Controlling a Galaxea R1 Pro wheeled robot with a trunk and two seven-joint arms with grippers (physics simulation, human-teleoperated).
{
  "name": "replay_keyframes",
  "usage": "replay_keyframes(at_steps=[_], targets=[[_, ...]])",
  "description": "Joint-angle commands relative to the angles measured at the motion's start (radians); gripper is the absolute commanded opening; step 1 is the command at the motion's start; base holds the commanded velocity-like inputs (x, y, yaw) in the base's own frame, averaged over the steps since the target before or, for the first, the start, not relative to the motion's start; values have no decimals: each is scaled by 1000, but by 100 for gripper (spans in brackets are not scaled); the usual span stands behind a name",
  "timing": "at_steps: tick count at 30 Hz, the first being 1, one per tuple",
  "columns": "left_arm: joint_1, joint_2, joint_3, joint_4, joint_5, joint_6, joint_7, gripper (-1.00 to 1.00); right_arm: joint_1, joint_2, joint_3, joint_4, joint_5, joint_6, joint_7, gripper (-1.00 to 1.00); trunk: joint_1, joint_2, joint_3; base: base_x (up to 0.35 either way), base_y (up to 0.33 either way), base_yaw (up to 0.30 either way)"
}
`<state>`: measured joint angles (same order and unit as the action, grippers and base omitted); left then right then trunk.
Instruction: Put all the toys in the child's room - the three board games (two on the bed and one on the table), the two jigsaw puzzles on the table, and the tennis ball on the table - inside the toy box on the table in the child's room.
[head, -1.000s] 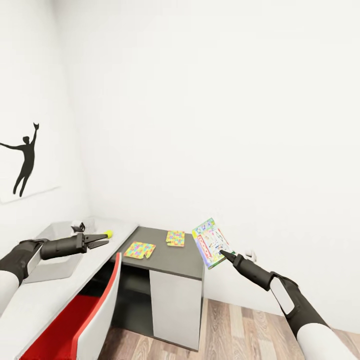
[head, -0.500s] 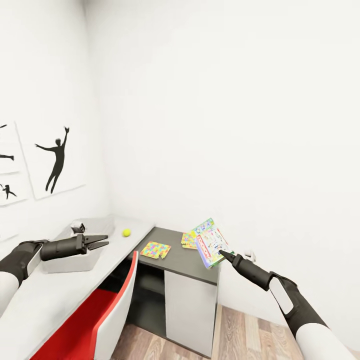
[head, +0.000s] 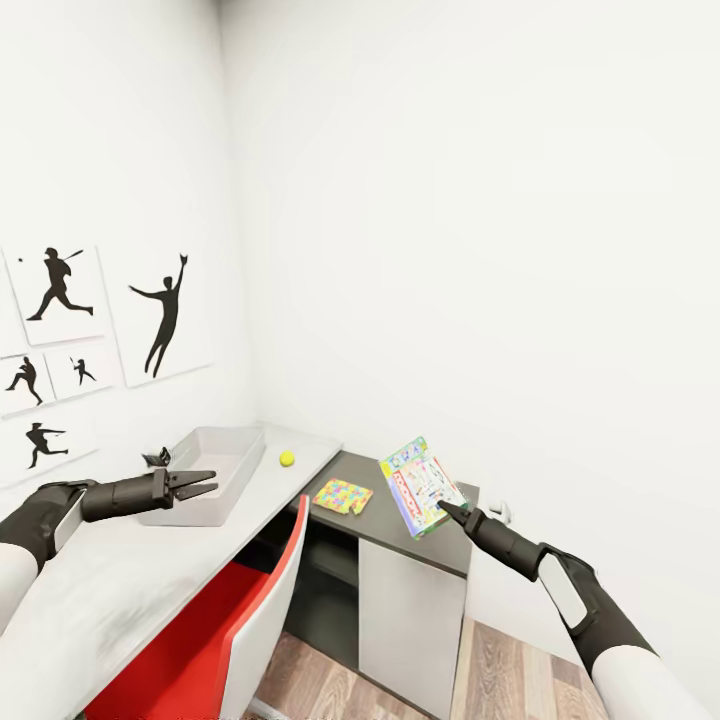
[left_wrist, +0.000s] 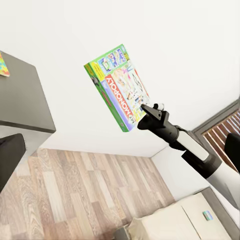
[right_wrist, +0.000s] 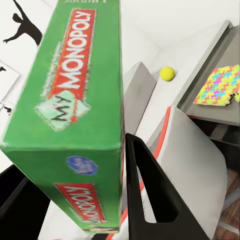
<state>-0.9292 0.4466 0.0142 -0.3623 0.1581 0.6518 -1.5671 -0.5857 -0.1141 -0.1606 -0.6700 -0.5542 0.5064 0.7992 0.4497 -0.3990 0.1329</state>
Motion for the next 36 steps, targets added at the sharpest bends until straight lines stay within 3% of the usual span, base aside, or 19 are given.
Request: replay_keyframes(at_steps=[1, 13, 24, 36], targets=[[0, 0, 1, 0, -2, 10, -4, 100, 0, -1, 2, 0, -10, 9, 1, -100, 0, -1, -2, 0, 0, 187], [15, 0, 3, -1, 3, 8, -4, 100, 0, -1, 18, 0, -9, 10, 0, -100, 0, -1, -18, 27, -23, 181], [15, 0, 3, -1, 3, 6, -4, 100, 0, 3, 20, -29, -9, 0, 1, -100, 0, -1, -26, 198, -204, 125], [15, -2, 3, -1, 3, 6, -4, 100, 0, 2, 21, -42, -9, 0, -9, -100, 0, -1, -22, 195, -198, 266]])
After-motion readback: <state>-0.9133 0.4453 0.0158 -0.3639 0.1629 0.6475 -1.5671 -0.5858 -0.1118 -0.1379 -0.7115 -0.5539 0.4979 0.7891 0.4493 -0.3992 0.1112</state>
